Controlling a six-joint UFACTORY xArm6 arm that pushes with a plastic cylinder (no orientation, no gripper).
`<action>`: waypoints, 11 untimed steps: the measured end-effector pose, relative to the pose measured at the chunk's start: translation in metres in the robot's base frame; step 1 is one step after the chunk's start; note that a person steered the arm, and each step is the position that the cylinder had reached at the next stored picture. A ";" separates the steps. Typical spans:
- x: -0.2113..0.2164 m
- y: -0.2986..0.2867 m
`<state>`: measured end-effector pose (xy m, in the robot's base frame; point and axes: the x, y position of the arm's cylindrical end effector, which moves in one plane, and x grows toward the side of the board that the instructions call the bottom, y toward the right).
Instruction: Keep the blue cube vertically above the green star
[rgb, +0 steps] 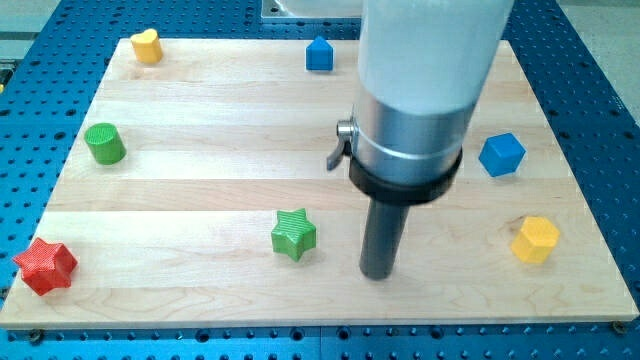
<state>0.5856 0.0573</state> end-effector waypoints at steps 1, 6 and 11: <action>0.011 -0.038; -0.133 0.197; -0.168 0.097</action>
